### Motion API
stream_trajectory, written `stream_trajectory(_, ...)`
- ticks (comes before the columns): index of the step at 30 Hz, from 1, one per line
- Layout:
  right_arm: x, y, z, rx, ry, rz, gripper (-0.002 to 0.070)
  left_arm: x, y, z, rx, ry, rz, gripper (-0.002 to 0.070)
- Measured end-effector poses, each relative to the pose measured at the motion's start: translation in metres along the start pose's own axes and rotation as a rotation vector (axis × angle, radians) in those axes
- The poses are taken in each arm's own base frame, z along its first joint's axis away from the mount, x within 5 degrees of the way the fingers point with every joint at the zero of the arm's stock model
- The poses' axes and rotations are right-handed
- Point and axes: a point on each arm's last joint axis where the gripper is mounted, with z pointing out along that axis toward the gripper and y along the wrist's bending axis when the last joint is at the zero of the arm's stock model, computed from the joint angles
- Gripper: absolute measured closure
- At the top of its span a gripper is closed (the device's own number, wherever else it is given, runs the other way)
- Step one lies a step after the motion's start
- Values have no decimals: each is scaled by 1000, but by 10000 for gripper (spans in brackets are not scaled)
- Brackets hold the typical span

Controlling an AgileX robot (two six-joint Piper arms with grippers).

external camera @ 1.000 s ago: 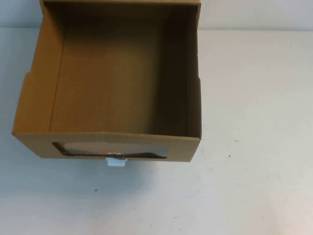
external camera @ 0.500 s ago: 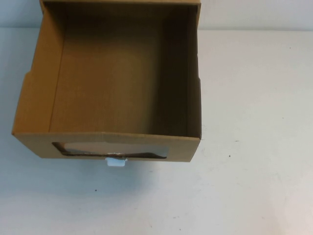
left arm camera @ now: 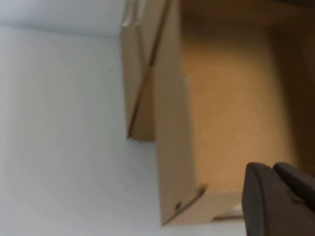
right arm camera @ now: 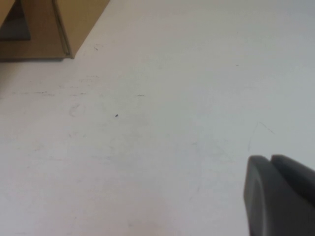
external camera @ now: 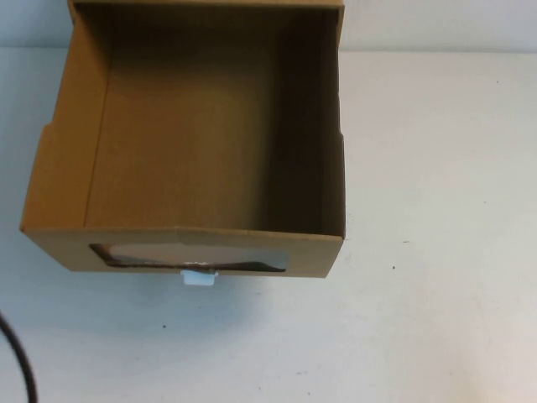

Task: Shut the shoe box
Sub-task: Press the shoe box with left arm

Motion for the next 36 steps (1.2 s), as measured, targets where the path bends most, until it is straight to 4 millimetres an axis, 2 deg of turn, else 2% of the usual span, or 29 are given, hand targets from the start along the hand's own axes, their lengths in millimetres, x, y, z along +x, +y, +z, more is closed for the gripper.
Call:
stream_trajectory(3, 0, 0, 0, 0, 0, 0, 689, -45, -14, 16, 75, 55, 109, 680)
stream_trajectory(8, 0, 0, 0, 0, 0, 0, 689, -120, -35, 48, 199, 34, 224, 680)
stream_trajectory(10, 0, 0, 0, 0, 0, 0, 689, -146, -39, 69, 227, 52, 258, 680)
stream_trajectory(13, 0, 0, 0, 0, 0, 0, 689, -174, -42, 110, 253, 101, 291, 680)
stream_trajectory(17, 0, 0, 0, 0, 0, 0, 689, -202, -44, 156, 279, 145, 319, 680)
stream_trajectory(21, 0, 0, 0, 0, 0, 0, 689, -213, -42, 205, 308, 211, 335, 680)
stream_trajectory(25, 0, 0, 0, 0, 0, 0, 689, -212, -38, 251, 345, 274, 324, 680)
stream_trajectory(31, 0, 0, 0, 0, 0, 0, 689, -211, -13, 296, 446, 278, 181, 680)
stream_trajectory(36, 0, 0, 0, 0, 0, 0, 689, -197, 9, 324, 435, 316, 135, 680)
